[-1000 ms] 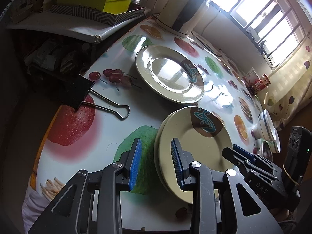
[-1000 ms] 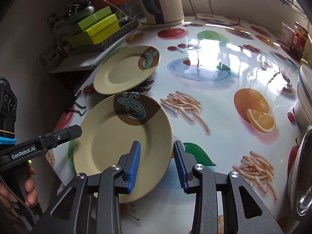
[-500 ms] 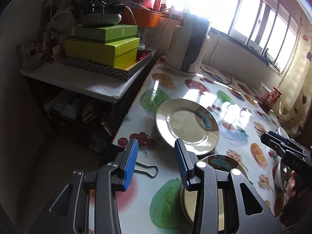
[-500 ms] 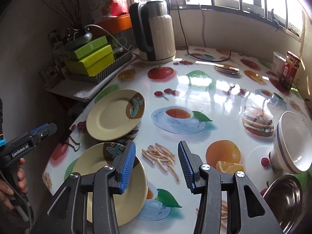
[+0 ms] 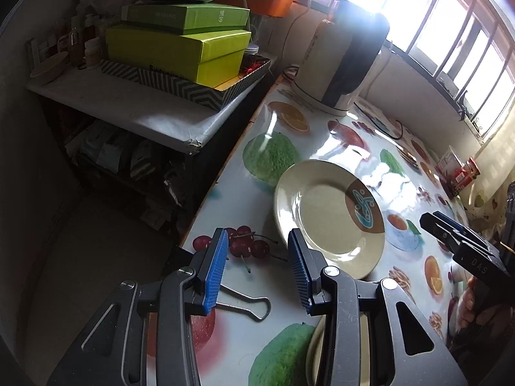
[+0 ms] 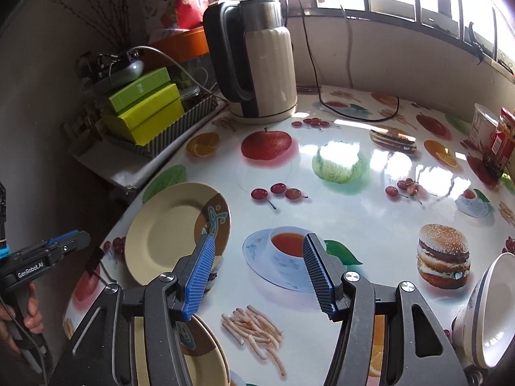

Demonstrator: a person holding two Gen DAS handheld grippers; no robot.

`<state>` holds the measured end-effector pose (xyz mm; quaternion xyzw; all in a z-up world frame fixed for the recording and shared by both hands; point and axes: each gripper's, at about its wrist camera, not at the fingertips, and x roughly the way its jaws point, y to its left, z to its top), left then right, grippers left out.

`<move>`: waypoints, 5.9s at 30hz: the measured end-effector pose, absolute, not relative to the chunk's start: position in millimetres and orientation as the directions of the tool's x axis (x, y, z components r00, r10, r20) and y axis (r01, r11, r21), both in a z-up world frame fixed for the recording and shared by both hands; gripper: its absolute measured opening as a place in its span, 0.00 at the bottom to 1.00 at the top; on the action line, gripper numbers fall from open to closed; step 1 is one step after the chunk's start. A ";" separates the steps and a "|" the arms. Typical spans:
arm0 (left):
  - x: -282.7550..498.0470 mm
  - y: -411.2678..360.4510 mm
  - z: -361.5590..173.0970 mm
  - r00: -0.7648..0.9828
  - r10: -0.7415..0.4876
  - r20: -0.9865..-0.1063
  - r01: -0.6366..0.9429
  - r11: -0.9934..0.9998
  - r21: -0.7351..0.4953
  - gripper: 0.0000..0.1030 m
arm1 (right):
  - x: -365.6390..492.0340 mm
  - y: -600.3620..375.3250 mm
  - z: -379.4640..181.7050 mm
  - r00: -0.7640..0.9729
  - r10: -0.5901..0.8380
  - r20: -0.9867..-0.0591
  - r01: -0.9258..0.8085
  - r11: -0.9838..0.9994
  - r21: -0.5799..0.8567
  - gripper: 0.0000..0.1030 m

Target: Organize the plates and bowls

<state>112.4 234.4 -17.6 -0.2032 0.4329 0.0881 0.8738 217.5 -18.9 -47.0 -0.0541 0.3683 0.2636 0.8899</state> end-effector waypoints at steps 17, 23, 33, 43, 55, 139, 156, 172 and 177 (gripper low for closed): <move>151.4 230.9 -46.4 0.579 -0.129 -0.805 -0.318 0.873 -0.369 0.39 | 253.3 12.2 -87.6 0.442 0.497 -0.747 -0.558 0.804 0.205 0.34; 159.3 229.2 -52.5 0.569 -0.146 -0.809 -0.317 0.869 -0.380 0.36 | 257.9 17.0 -93.4 0.409 0.522 -0.748 -0.567 0.788 0.240 0.29; 165.0 224.5 -56.2 0.566 -0.166 -0.808 -0.307 0.866 -0.394 0.28 | 261.0 24.0 -97.2 0.373 0.553 -0.745 -0.585 0.764 0.274 0.25; 166.6 226.4 -58.1 0.567 -0.159 -0.808 -0.324 0.859 -0.397 0.23 | 264.6 23.5 -98.9 0.354 0.575 -0.737 -0.572 0.757 0.316 0.21; 165.8 223.8 -55.0 0.575 -0.140 -0.806 -0.328 0.864 -0.383 0.22 | 263.2 24.9 -98.3 0.363 0.569 -0.738 -0.567 0.763 0.310 0.19; 40.4 155.5 -35.8 0.588 -0.181 -0.788 -0.247 0.888 -0.388 0.22 | 106.1 -56.2 -91.6 0.415 0.578 -0.702 -0.530 0.781 0.330 0.16; 43.9 149.3 -34.5 0.568 -0.139 -0.812 -0.251 0.910 -0.331 0.22 | 101.4 -54.3 -91.3 0.434 0.559 -0.707 -0.533 0.792 0.299 0.18; 46.2 143.7 -33.3 0.549 -0.100 -0.830 -0.261 0.923 -0.284 0.23 | 102.4 -53.9 -92.3 0.444 0.548 -0.708 -0.527 0.799 0.288 0.18; 48.6 141.3 -35.7 0.522 -0.073 -0.850 -0.265 0.933 -0.243 0.23 | 102.3 -54.1 -92.1 0.446 0.548 -0.708 -0.528 0.800 0.287 0.18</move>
